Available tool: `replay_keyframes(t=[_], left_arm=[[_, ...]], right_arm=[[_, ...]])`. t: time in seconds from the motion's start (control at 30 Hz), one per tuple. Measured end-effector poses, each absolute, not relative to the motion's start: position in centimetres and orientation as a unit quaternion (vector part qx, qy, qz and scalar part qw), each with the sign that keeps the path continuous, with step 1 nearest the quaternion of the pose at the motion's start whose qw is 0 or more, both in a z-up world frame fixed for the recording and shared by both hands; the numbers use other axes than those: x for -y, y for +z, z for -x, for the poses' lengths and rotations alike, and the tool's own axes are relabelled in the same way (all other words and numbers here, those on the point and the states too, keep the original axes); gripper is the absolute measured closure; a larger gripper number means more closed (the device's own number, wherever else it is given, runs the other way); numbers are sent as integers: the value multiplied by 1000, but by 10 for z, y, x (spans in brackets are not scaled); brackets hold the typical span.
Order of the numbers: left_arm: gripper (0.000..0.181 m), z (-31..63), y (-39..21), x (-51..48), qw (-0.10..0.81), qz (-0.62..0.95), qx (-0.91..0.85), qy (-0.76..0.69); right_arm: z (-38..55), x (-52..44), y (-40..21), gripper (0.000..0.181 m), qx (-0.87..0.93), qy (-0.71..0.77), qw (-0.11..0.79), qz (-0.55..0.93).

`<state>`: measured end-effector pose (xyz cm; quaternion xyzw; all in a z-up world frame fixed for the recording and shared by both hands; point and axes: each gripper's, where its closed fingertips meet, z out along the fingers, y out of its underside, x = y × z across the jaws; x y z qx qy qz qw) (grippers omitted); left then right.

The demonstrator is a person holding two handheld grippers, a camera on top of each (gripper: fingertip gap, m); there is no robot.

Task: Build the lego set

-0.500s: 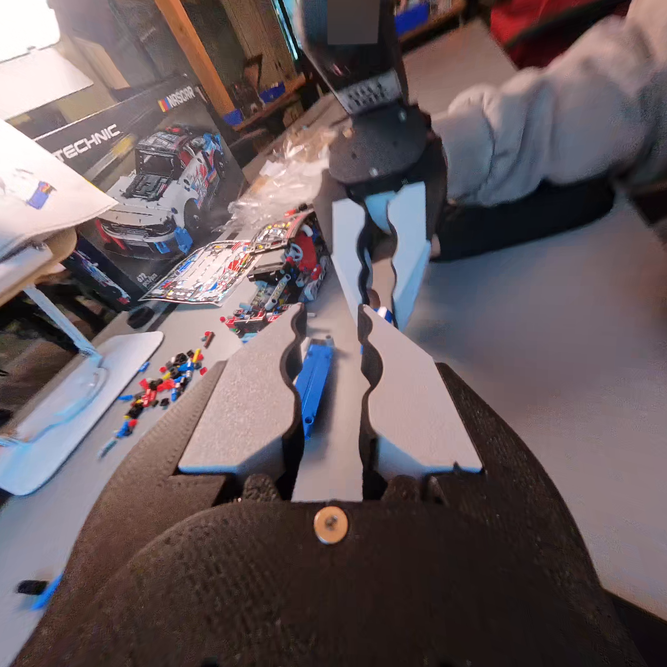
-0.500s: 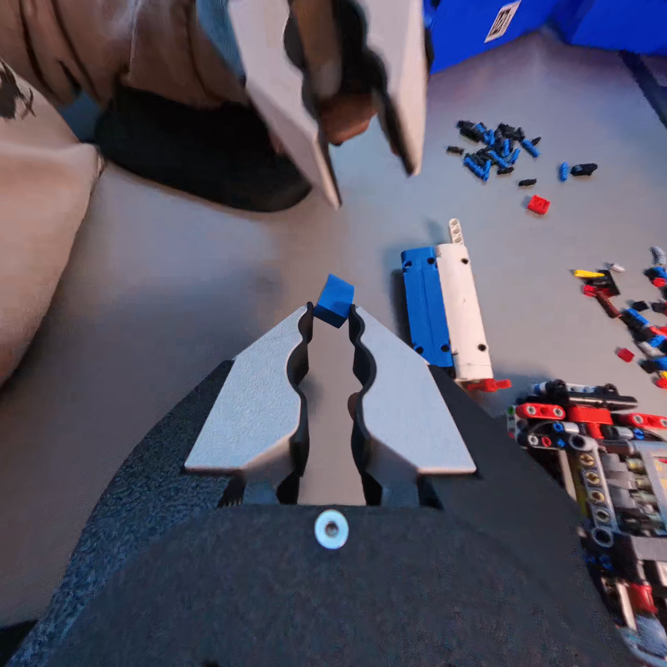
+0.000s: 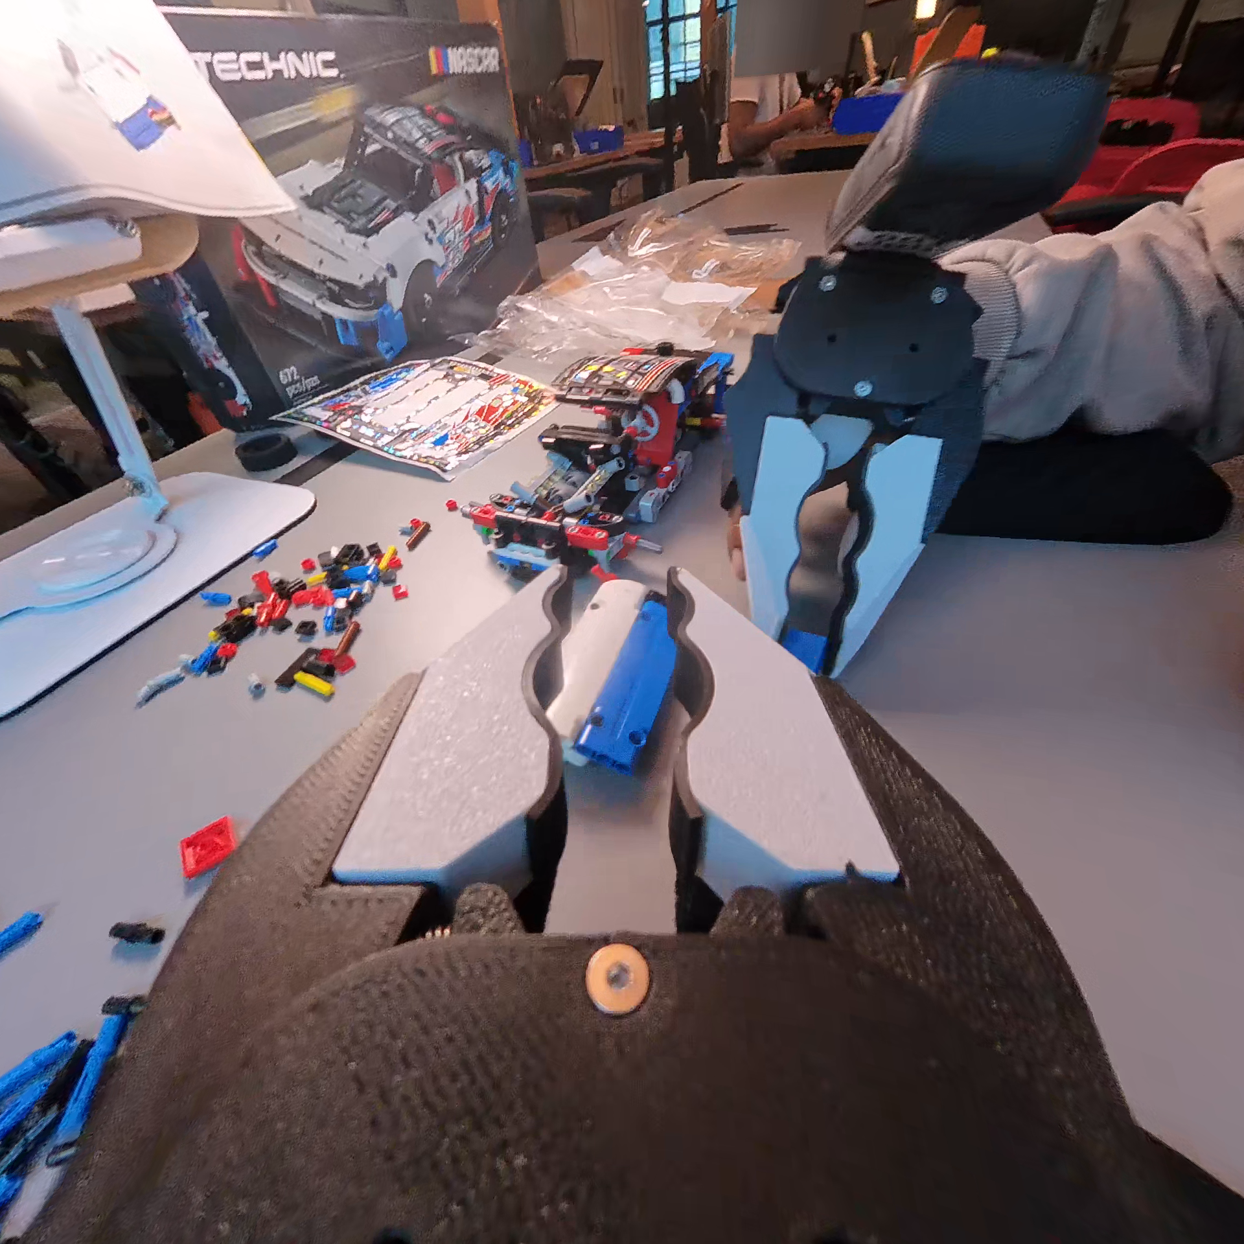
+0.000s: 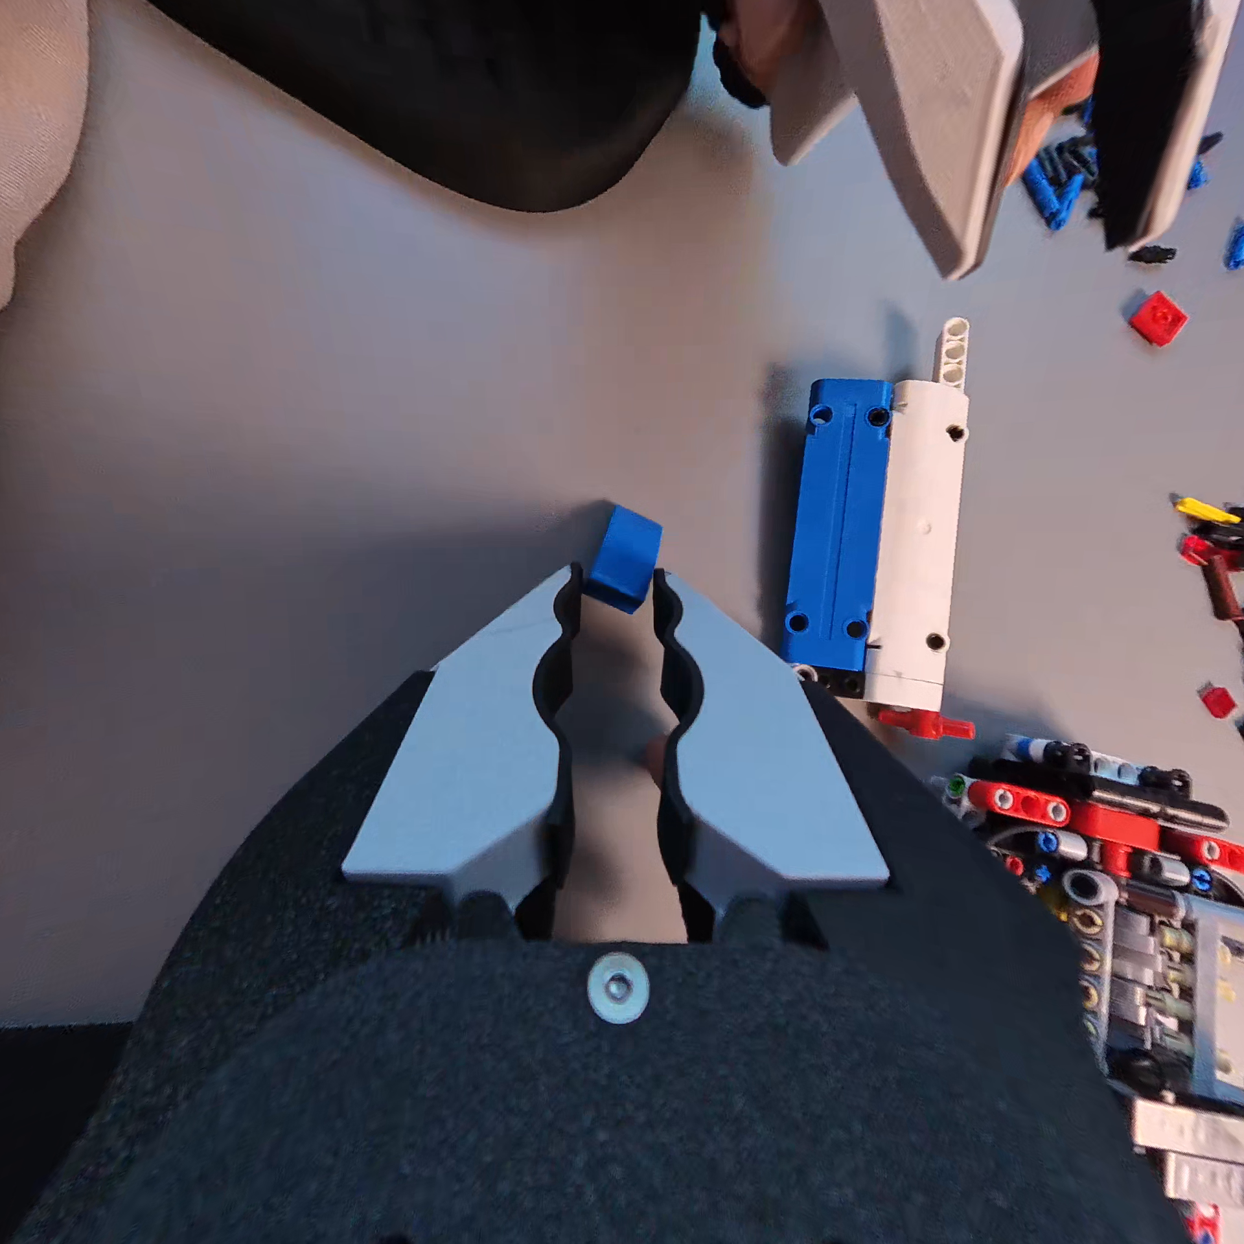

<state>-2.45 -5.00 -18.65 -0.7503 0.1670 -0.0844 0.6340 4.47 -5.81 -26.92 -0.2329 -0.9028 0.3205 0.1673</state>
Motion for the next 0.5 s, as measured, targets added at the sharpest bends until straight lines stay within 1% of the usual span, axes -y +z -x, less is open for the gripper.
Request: replay_keyframes(t=[0.03,0.13,0.27,0.37,0.43,0.5], left_arm=[[155,32,-190,48,629,757,-157,-80],[151,55,-194,43,631,763,-123,-67],[151,74,-188,42,648,753,-76,-84],[150,77,-184,44,659,743,-63,-96],[150,77,-180,46,664,739,-62,-97],[151,75,-178,48,666,737,-59,-93]], right_arm=[[-45,58,-268,163,900,327,166,235],[-44,56,-267,162,893,344,160,243],[-44,57,-259,161,874,386,138,261],[-38,57,-224,158,830,463,134,282],[-28,33,-179,157,783,512,172,309],[-6,-31,-129,157,711,523,266,387]])
